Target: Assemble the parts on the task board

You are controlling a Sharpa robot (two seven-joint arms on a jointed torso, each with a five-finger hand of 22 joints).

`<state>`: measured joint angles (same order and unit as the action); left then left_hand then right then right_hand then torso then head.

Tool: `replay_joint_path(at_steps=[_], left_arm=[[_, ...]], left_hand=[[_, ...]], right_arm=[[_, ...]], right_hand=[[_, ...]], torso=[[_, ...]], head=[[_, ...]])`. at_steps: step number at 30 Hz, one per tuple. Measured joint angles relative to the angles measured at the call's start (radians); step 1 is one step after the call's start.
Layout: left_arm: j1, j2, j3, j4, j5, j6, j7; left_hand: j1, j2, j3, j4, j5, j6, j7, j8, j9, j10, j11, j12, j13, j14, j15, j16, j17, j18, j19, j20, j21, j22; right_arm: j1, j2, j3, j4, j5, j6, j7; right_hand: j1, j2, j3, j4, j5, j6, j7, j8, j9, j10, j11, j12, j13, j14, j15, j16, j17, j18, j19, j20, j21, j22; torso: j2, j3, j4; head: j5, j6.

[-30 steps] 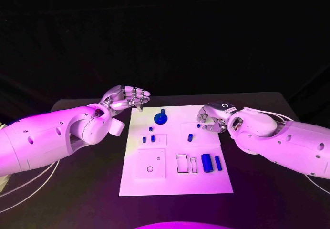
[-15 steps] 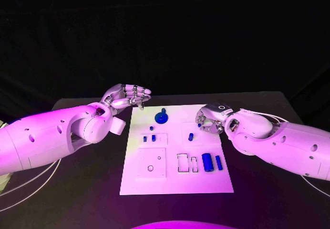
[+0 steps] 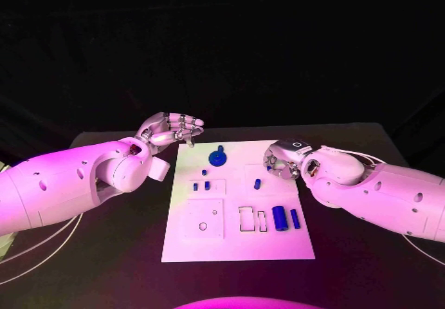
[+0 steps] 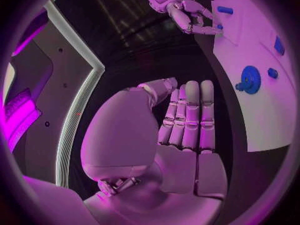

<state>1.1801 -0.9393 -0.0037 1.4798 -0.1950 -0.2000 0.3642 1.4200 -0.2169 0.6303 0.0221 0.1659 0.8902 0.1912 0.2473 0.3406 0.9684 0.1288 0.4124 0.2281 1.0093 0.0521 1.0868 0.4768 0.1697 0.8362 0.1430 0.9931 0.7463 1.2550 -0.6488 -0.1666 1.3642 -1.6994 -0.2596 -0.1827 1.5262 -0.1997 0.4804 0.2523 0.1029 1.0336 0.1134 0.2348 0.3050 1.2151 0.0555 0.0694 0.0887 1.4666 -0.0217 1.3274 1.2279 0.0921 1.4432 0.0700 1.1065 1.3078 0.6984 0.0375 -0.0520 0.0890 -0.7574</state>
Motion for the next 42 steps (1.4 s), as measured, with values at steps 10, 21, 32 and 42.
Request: replay_joint_path(at_steps=[10,21,32,42], left_arm=[[0.0,-0.001,0.0,0.002,0.001,0.0,-0.001],[0.0,-0.002,0.0,0.005,0.001,0.0,-0.002],[0.0,-0.003,0.0,0.005,0.002,0.0,-0.002],[0.0,-0.004,0.0,0.004,0.002,0.0,-0.002]], left_hand=[[0.0,0.0,-0.003,-0.003,0.0,-0.004,0.003,0.0,-0.002,-0.003,0.003,0.0,-0.001,0.0,0.0,0.0,-0.001,0.0,0.0,0.0,0.0,-0.002],[0.0,0.0,-0.003,-0.003,0.0,-0.007,0.007,0.0,-0.003,-0.007,0.0,0.0,-0.002,0.0,0.0,-0.004,-0.002,0.0,0.0,0.0,-0.004,-0.003],[0.0,0.0,-0.006,-0.006,0.005,-0.007,0.007,-0.003,-0.004,-0.011,0.003,0.0,-0.002,0.0,0.0,-0.004,-0.003,0.0,0.0,0.0,-0.004,-0.003],[0.0,0.0,-0.005,-0.006,0.005,-0.009,0.009,-0.003,-0.004,-0.011,0.003,0.0,-0.003,0.0,0.0,-0.004,-0.003,0.0,0.0,0.0,-0.004,-0.003]], right_arm=[[0.001,0.013,0.004,-0.012,-0.001,0.019,-0.003],[-0.002,0.015,0.005,-0.009,-0.009,0.016,-0.013],[-0.011,0.006,-0.002,0.006,-0.019,-0.033,-0.033],[-0.012,-0.018,-0.002,0.035,-0.018,-0.101,-0.041]], right_hand=[[-0.008,0.008,0.018,-0.012,0.0,0.008,-0.001,0.005,0.007,0.003,0.001,0.0,-0.003,0.0,0.0,0.0,-0.004,0.0,0.0,0.0,0.0,0.0],[-0.022,0.022,0.067,-0.052,-0.001,0.019,-0.003,0.016,0.024,0.022,-0.003,-0.009,-0.015,0.0,0.0,0.0,-0.01,0.0,0.0,0.0,0.011,0.0],[-0.034,0.034,0.112,-0.093,0.002,0.022,0.0,0.03,0.049,0.043,0.0,-0.009,-0.02,0.0,0.0,0.0,-0.018,0.0,0.004,-0.004,0.038,0.0],[-0.042,0.034,0.118,-0.1,0.001,0.023,0.001,0.031,0.057,0.043,0.0,-0.004,-0.019,0.0,0.0,0.0,-0.022,0.0,0.007,-0.007,0.049,0.0]], torso=[[0.0,-0.0003,0.0003],[0.0,-0.0003,-0.0014],[-0.001,-0.0006,-0.0005],[-0.002,-0.0008,-0.0014]], head=[[0.0,-0.006],[-0.001,-0.01],[-0.003,-0.011],[-0.002,-0.007]])
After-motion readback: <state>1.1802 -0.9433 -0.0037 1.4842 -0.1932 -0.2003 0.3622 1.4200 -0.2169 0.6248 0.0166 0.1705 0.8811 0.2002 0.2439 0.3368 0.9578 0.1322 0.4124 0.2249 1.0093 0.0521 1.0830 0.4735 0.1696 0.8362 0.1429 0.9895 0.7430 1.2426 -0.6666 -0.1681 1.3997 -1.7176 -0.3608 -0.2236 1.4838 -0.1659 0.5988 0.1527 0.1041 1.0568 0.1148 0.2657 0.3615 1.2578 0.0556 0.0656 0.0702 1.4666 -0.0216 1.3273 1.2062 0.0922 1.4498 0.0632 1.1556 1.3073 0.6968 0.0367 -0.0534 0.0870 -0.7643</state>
